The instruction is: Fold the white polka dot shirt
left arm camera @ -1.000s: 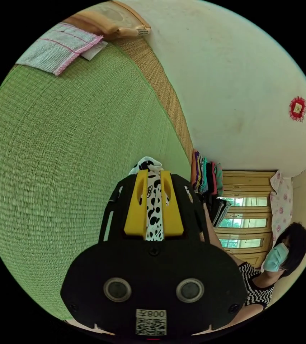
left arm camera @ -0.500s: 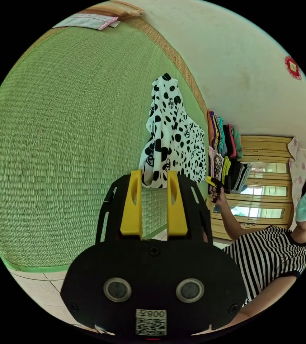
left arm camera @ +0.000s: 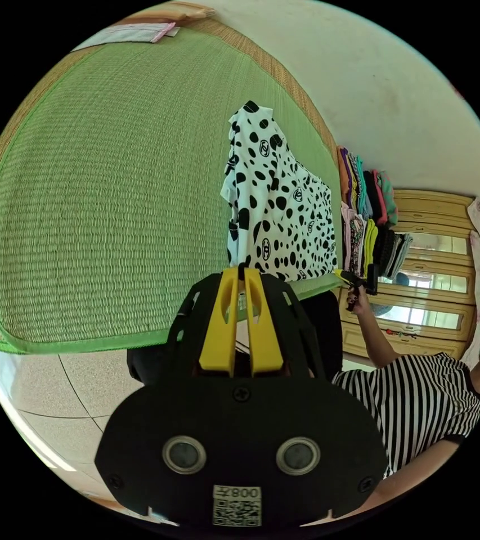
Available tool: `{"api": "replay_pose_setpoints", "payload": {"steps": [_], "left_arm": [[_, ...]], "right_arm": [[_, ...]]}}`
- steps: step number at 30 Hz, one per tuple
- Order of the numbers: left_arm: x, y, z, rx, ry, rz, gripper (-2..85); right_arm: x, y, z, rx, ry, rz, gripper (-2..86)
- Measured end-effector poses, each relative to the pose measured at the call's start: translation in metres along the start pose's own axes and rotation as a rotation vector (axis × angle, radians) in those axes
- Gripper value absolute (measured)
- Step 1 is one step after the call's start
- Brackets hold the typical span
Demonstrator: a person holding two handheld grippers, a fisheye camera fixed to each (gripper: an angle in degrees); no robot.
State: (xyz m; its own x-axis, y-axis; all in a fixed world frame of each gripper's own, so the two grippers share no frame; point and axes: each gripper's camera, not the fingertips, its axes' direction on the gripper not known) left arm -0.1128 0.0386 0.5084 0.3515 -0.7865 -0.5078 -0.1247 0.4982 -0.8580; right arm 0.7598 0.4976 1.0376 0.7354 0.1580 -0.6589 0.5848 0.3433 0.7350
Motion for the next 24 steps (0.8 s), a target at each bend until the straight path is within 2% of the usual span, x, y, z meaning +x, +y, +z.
{"api": "replay_pose_setpoints", "payload": {"steps": [4, 7, 10, 13, 16, 20, 24], "left_arm": [[0.005, 0.022, 0.004, 0.018, -0.041, -0.006, 3.8], [0.017, 0.024, -0.003, 0.118, -0.082, -0.005, 5.9], [0.055, -0.001, 0.004, 0.150, -0.142, 0.105, 7.1], [0.100, -0.044, 0.035, 0.110, -0.158, 0.251, 7.5], [0.135, -0.089, 0.076, 0.065, -0.188, 0.337, 7.5], [0.160, -0.135, 0.121, 0.043, -0.251, 0.348, 7.2], [0.168, -0.154, 0.146, 0.035, -0.310, 0.341, 6.7]], "right_arm": [[-0.005, 0.030, 0.013, -0.017, -0.005, 0.035, 3.3], [-0.006, 0.038, 0.004, 0.068, -0.002, 0.088, 4.9], [-0.023, 0.029, -0.012, 0.169, 0.062, 0.091, 6.0], [-0.065, 0.002, -0.014, 0.221, 0.117, -0.002, 6.4], [-0.119, -0.039, 0.010, 0.182, 0.196, -0.146, 6.7], [-0.178, -0.095, 0.059, 0.115, 0.313, -0.295, 7.2], [-0.198, -0.128, 0.094, 0.076, 0.402, -0.319, 7.6]]}}
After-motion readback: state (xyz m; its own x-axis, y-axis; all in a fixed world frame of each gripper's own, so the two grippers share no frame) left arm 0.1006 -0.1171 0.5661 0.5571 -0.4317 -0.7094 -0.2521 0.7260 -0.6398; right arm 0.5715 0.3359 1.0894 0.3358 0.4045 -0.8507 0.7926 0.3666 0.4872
